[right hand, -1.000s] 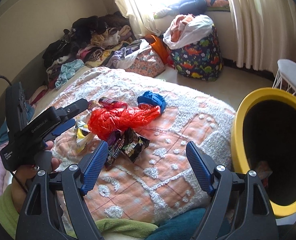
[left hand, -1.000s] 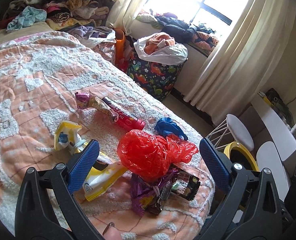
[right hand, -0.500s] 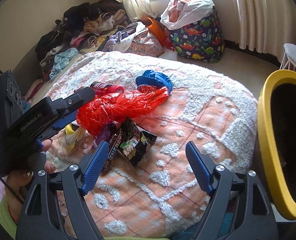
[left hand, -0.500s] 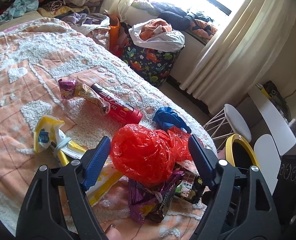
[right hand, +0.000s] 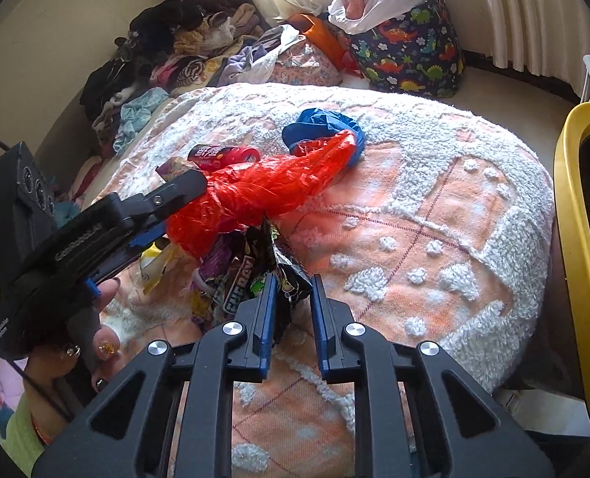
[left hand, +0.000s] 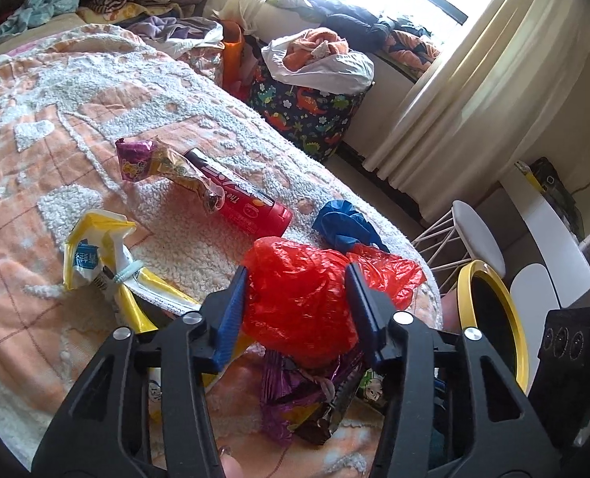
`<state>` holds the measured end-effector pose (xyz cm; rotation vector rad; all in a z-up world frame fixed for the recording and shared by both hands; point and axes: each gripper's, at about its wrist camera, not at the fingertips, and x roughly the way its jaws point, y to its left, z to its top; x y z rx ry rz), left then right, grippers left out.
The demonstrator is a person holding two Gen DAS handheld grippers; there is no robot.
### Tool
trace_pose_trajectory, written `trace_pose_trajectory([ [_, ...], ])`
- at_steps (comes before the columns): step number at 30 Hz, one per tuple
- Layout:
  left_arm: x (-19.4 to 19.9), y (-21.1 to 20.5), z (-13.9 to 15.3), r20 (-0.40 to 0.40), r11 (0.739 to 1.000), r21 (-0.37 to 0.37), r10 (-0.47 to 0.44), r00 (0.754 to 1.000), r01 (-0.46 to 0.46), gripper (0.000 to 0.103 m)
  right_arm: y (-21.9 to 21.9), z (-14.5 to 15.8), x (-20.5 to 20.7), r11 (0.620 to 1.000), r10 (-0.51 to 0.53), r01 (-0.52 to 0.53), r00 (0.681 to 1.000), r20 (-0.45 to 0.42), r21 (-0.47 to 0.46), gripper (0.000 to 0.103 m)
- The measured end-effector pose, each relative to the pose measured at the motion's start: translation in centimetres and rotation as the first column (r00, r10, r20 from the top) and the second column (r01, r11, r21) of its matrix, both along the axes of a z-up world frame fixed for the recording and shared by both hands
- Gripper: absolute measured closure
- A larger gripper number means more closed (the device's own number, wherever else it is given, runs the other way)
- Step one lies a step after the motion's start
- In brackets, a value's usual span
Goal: Collect trash
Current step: 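Grasp the red plastic bag with the left tool while the right tool grasps a snack wrapper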
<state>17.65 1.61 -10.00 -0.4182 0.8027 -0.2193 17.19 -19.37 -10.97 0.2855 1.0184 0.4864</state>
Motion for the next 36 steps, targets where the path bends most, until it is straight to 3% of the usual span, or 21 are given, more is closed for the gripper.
trace_pose_trajectory([
  [4,-0.4,-0.2,0.4,0.015,1.0,0.011,-0.001,1.0,0.001,0.087,-0.6,0.3,-0.7,1.0,-0.004,0.004,1.0,0.005,0.004,0.089],
  [7,-1.0,-0.2,1.0,0.041,1.0,-0.009,-0.002,0.999,0.002,0.09,-0.9,0.7,-1.2,1.0,-0.003,0.003,1.0,0.017,-0.001,0.089],
  [19,-3.0,0.1,5.1,0.155,0.998,-0.064,0.022,0.988,-0.012,0.092,-2.3,2.5,-3.0,0.999,-0.019,0.022,0.995,0.098,-0.032,0.091],
  [36,-4.6,-1.2,7.7,0.203,0.999,-0.052,0.009,0.979,0.002,0.092,-5.9,6.1,-3.7,0.993,-0.115,0.116,0.975,0.188,0.007,0.091],
])
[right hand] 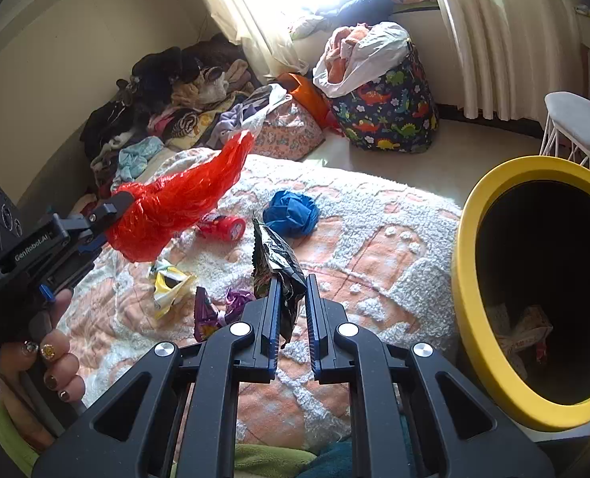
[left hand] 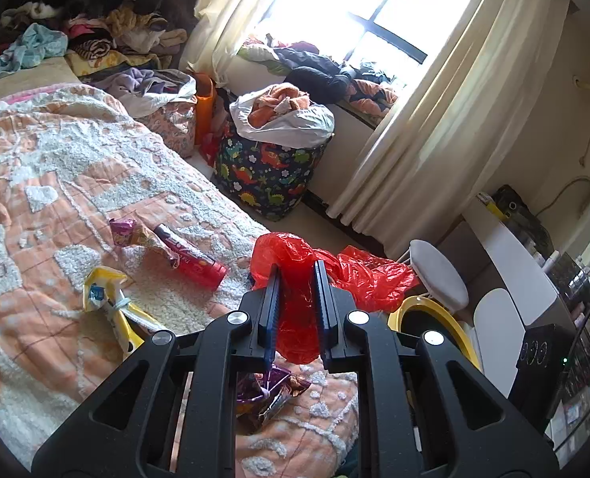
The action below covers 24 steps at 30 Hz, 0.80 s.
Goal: Collect trash
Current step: 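Grasp the red plastic bag with the left tool while the right tool grasps a snack wrapper, then carry the red bag and dark wrapper in both tools over the yellow-rimmed bin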
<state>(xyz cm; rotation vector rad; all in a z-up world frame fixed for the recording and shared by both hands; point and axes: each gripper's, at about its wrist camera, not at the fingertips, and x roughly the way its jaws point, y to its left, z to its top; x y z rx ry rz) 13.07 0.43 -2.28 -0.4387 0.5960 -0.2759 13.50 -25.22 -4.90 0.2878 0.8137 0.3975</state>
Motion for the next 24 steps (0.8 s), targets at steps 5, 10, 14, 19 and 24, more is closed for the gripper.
trace_pose_trajectory([
  [5,-0.3,-0.6,0.5,0.01,1.0,0.01,-0.003,1.0,0.003,0.093,-0.9,0.8,-0.3,1.0,-0.015,0.015,1.0,0.017,0.019,0.091],
  [10,-0.5,-1.3,0.9,0.015,1.0,0.023,-0.011,1.0,0.011,0.093,-2.3,1.4,-0.5,0.998,-0.046,0.045,0.999,0.028,0.034,0.091],
  [14,-0.5,-1.9,1.2,0.02,0.999,0.03,-0.017,1.0,0.016,0.093,-3.7,1.8,-0.7,0.996,-0.079,0.077,0.996,0.038,0.047,0.091],
  [19,-0.5,-2.8,1.5,0.029,0.999,0.045,-0.03,0.999,0.028,0.093,-5.8,2.2,-0.6,0.99,-0.124,0.12,0.991,0.051,0.072,0.091],
  [24,-0.6,-4.0,1.8,0.033,0.997,0.056,-0.047,0.998,0.046,0.093,-7.8,2.7,-0.8,0.983,-0.169,0.163,0.983,0.071,0.086,0.091],
])
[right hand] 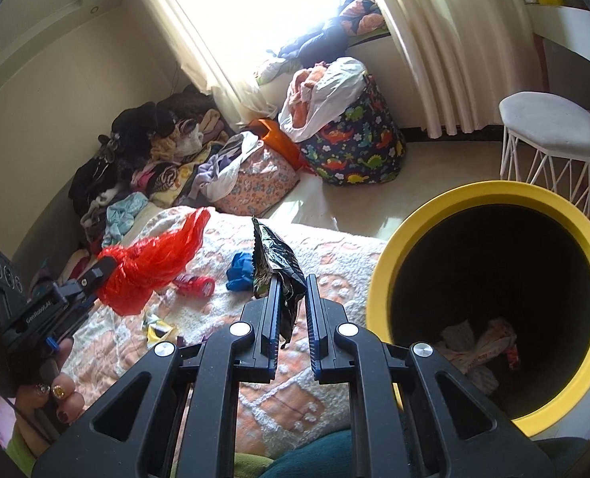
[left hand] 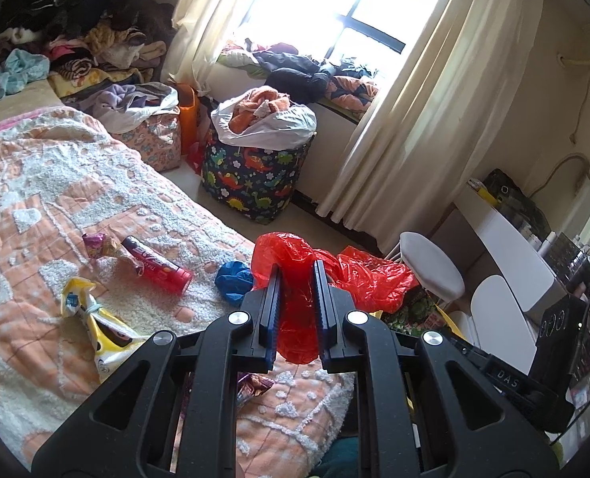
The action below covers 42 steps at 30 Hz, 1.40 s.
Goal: Collect trash
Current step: 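Carry the red bag and dark wrapper in both tools over the yellow-rimmed bin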
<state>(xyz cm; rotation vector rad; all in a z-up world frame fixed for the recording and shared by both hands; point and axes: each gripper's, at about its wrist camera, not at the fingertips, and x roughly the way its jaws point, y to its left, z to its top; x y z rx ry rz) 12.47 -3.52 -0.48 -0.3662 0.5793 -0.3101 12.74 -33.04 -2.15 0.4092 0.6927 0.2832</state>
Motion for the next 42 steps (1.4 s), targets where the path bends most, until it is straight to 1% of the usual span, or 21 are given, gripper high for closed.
trace_pose_trajectory([
  [12,-0.1,-3.6,0.2,0.01,0.997,0.038,-0.065,0.998,0.065,0.093,-4.4,0.8,-0.3,0.995,-0.099,0.098,0.994,0.039,0.025,0.091],
  [24,-0.4,-7.4,0.0,0.005,0.988,0.074,-0.138,0.99,0.137,0.093,-8.2,0.6,-0.3,0.982,-0.184,0.183,0.982,0.043,0.046,0.091],
  [31,-0.5,-9.6,-0.6,-0.003,0.978,0.095,-0.184,0.983,0.184,0.093,-9.8,0.5,-0.3,0.973,-0.228,0.225,0.973,0.043,0.054,0.091],
  [42,-1.1,-13.0,-1.8,-0.022,0.956,0.136,-0.259,0.966,0.26,0.093,-12.3,0.1,-0.7,0.955,-0.292,0.29,0.956,0.035,0.059,0.091],
])
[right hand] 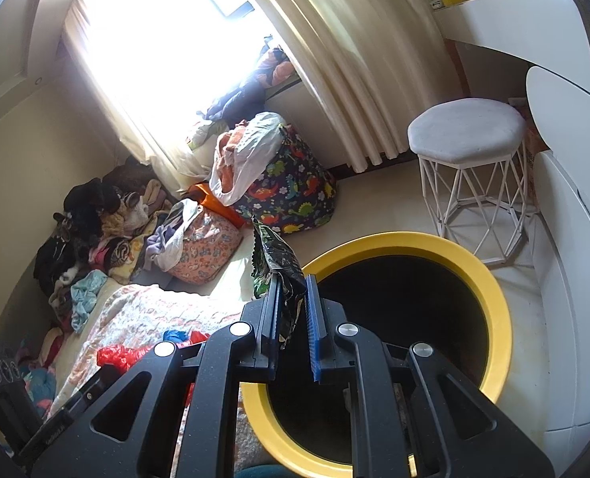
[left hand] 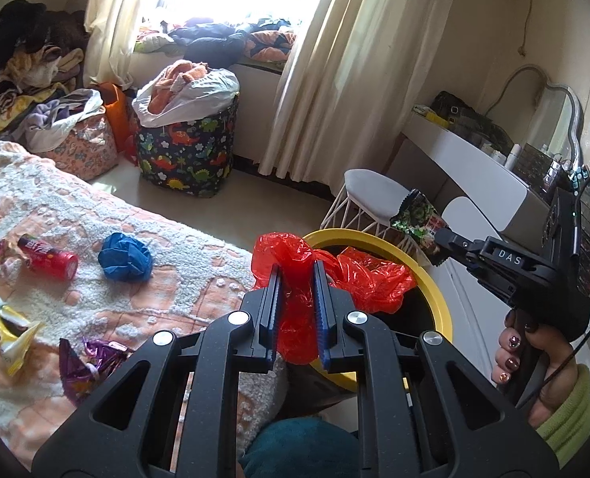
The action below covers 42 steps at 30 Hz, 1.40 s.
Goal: Collect trash
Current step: 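Carry the red bag and dark wrapper in both tools over the yellow-rimmed bin, then open both tools to drop the red bag and wrapper into the bin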
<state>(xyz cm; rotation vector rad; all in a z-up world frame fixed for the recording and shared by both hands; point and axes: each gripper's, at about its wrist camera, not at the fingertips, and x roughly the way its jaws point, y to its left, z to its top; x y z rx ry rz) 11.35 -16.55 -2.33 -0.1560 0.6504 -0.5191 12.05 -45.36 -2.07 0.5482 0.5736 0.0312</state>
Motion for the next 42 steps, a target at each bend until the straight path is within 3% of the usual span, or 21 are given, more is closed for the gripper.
trace_pose_trajectory([
  [22,0.2,-6.0,-3.6,-0.041,0.982,0.119,-0.141,0.989,0.145,0.093,-3.6,-3.2,0.2,0.993,-0.116,0.117,0.989,-0.089,0.008,0.091],
  [42,3.0,-8.7,-5.6,-0.104,0.978,0.14,-0.14,0.985,0.154,0.093,-4.2,-4.8,0.5,0.988,-0.148,0.153,0.978,-0.148,0.022,0.09],
])
